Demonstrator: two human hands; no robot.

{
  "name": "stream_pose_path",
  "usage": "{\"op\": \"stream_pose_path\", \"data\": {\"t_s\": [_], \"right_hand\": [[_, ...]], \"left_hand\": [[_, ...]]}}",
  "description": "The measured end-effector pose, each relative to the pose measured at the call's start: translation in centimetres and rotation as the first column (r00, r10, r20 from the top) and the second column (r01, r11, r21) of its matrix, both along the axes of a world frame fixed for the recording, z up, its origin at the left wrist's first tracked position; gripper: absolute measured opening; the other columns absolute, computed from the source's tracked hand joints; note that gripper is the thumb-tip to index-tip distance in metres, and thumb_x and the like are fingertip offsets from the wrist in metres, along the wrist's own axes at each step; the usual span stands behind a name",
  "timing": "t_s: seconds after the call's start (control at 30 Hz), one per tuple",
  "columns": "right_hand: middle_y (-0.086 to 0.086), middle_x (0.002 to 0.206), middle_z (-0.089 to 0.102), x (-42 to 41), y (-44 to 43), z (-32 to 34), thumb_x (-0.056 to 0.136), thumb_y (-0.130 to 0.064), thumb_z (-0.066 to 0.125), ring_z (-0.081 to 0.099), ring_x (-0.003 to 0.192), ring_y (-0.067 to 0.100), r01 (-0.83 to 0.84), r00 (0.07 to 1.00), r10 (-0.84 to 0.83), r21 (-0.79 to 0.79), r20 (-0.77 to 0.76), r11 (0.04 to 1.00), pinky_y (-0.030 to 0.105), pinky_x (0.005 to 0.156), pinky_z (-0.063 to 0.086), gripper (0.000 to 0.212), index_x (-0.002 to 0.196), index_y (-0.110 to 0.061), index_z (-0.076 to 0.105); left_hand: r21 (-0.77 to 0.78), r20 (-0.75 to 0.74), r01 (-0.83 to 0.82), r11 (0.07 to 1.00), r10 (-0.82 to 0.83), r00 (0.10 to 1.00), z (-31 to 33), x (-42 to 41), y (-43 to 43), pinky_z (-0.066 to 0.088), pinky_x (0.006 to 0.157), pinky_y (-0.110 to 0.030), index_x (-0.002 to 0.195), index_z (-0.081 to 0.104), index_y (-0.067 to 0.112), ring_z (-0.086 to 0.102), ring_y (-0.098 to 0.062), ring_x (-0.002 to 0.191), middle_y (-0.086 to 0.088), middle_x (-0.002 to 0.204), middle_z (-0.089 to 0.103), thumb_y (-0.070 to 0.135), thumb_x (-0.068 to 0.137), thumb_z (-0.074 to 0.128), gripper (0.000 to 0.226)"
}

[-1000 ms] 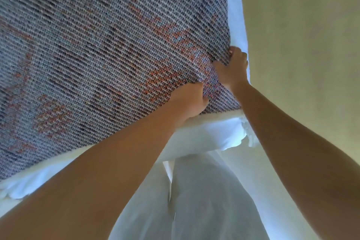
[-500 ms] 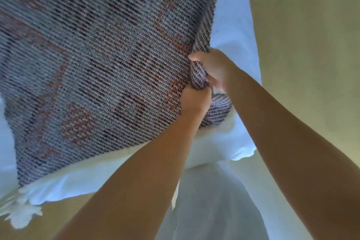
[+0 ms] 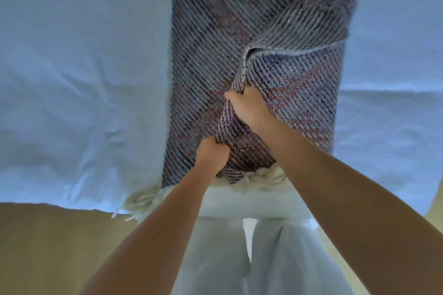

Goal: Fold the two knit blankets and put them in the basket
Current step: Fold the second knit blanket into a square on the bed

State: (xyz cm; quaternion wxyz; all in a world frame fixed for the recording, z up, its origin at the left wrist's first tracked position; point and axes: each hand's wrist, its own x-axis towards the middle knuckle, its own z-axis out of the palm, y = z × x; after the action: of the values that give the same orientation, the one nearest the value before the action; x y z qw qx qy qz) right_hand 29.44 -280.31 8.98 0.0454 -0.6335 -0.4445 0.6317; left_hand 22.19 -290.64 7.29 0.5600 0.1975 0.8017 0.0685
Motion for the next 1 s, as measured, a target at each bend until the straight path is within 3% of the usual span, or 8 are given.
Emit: {"op": "stream_pose_path", "data": {"t_s": [0.17,0.23,0.37,0.47,0.63,0.8,0.9,1.0], "right_hand": [[-0.002,0.059,0.038,-9.7,-1.1,-1.9,0.094,-0.024,0.048,0.040,0.053,0.015,-0.087,0.994,0.077,0.129,0.079,0.988,0.027,0.047,0.029,0.035,0.062,-0.017,0.035],[-0.002,0.062,0.037,-11.7,-1.3,-2.8,0.095,-0.024,0.047,0.040,0.059,0.016,-0.152,0.984,0.132,0.175,0.121,0.973,0.028,0.055,0.031,0.036,0.062,-0.019,0.033],[-0.002,0.063,0.040,-11.9,-2.4,-3.7,0.095,-0.032,0.049,0.038,0.055,0.012,-0.216,0.957,0.177,0.158,0.228,0.963,0.030,0.051,0.029,0.039,0.063,-0.018,0.033],[-0.002,0.063,0.046,-10.8,-4.4,-3.5,0.087,-0.053,0.052,0.044,0.055,0.012,-0.311,0.903,0.260,0.100,0.343,0.945,0.030,0.050,0.031,0.045,0.063,-0.018,0.038],[0.001,0.055,0.045,-10.6,-8.9,-3.9,0.079,-0.068,0.050,0.045,0.050,0.018,-0.629,0.659,0.627,-0.151,0.416,0.762,0.029,0.044,0.029,0.060,0.057,-0.013,0.041],[0.000,0.056,0.042,-11.8,-10.4,-4.4,0.090,-0.037,0.050,0.040,0.049,0.017,-0.656,0.636,0.650,-0.152,0.415,0.739,0.026,0.043,0.026,0.043,0.056,-0.014,0.037],[0.002,0.056,0.038,-12.6,-11.0,-4.6,0.091,-0.019,0.046,0.037,0.048,0.017,-0.713,0.585,0.700,-0.152,0.409,0.685,0.026,0.042,0.022,0.039,0.055,-0.013,0.035],[0.001,0.057,0.039,-13.2,-11.9,-4.9,0.092,-0.025,0.047,0.037,0.049,0.017,-0.734,0.572,0.712,-0.134,0.406,0.666,0.027,0.043,0.023,0.040,0.056,-0.013,0.035]], "left_hand": [[0.101,-0.087,-0.009,0.995,0.018,0.996,-0.5,-9.3,-2.0,0.036,0.065,-0.030,0.093,0.055,0.005,0.055,-0.030,0.082,-0.014,0.086,0.056,0.010,0.087,0.048,0.011],[0.061,-0.035,0.034,0.998,-0.032,0.999,-1.0,-10.8,-2.7,0.038,0.063,-0.029,0.101,0.048,0.010,0.052,-0.022,0.078,-0.006,0.090,0.053,0.025,0.089,0.053,0.020],[-0.079,-0.031,0.209,0.975,-0.212,0.977,-2.0,-10.1,-4.9,0.047,0.085,-0.033,0.126,0.042,0.014,0.058,-0.029,0.107,-0.006,0.115,0.061,0.035,0.075,0.068,0.060],[-0.119,-0.063,0.156,0.981,-0.165,0.984,-2.3,-9.5,-6.2,0.049,0.083,-0.033,0.117,0.052,0.010,0.061,-0.032,0.102,-0.012,0.112,0.065,0.018,0.079,0.056,0.039],[-0.108,0.037,0.108,0.988,-0.105,0.994,-2.2,-10.6,-6.5,0.053,0.068,-0.033,0.115,0.056,0.004,0.064,-0.034,0.096,-0.018,0.110,0.065,0.009,0.084,0.048,0.032],[-0.035,0.249,0.242,0.970,-0.226,0.942,-1.2,-12.2,-8.1,0.044,0.068,-0.026,0.125,0.049,0.006,0.059,-0.025,0.092,-0.011,0.110,0.062,0.005,0.080,0.062,0.047],[-0.038,0.168,0.392,0.919,-0.381,0.909,-1.0,-13.3,-9.4,0.044,0.080,-0.026,0.134,0.043,0.009,0.056,-0.028,0.110,-0.014,0.124,0.057,0.001,0.083,0.052,0.053],[-0.064,0.026,0.519,0.853,-0.518,0.855,-0.8,-13.6,-10.4,0.042,0.082,-0.030,0.139,0.037,0.013,0.054,-0.031,0.114,-0.014,0.128,0.055,0.002,0.085,0.042,0.055]]}}
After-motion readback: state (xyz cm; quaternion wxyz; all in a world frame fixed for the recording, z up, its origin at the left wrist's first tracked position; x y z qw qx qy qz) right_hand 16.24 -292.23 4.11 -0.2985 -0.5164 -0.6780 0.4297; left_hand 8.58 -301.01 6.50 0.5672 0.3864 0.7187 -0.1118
